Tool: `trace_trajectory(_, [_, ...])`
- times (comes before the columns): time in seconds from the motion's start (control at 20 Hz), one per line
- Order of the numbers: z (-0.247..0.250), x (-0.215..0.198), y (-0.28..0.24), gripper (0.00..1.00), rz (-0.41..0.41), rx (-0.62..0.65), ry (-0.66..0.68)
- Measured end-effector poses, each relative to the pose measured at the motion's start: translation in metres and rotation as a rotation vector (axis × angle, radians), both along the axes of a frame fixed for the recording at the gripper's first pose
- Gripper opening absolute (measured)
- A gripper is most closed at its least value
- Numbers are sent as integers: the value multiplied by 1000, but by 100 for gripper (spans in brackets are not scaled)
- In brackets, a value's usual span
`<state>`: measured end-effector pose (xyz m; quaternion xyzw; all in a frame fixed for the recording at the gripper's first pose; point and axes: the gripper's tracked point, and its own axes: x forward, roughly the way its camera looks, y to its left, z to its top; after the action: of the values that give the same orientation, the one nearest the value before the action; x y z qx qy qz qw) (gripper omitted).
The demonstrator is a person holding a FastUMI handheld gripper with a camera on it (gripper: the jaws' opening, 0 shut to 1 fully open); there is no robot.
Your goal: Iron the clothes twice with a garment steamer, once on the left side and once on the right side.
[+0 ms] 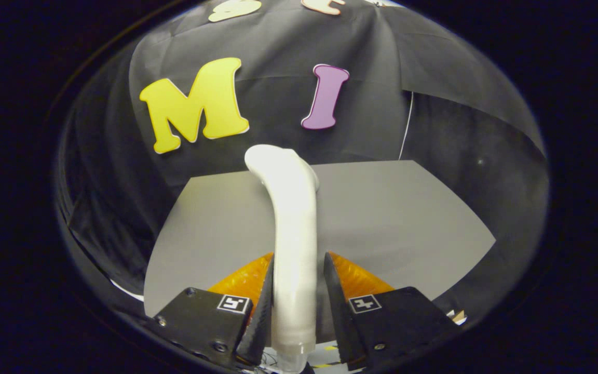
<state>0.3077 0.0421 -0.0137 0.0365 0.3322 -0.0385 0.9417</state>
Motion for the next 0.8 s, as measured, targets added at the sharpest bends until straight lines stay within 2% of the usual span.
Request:
trace_trajectory(0.1, [3,2,1,50,-7,-20,-17])
trace_trajectory(0.15, [4,1,3,43,-10,-30,-18])
trace_trajectory(0.4, [10,-6,7,34,-55,1,-87])
trace_trajectory(0.6, [47,-36,14,33,-61,14,-200])
trace_trajectory(0.8, [104,-74,35,32,-33,11,-349])
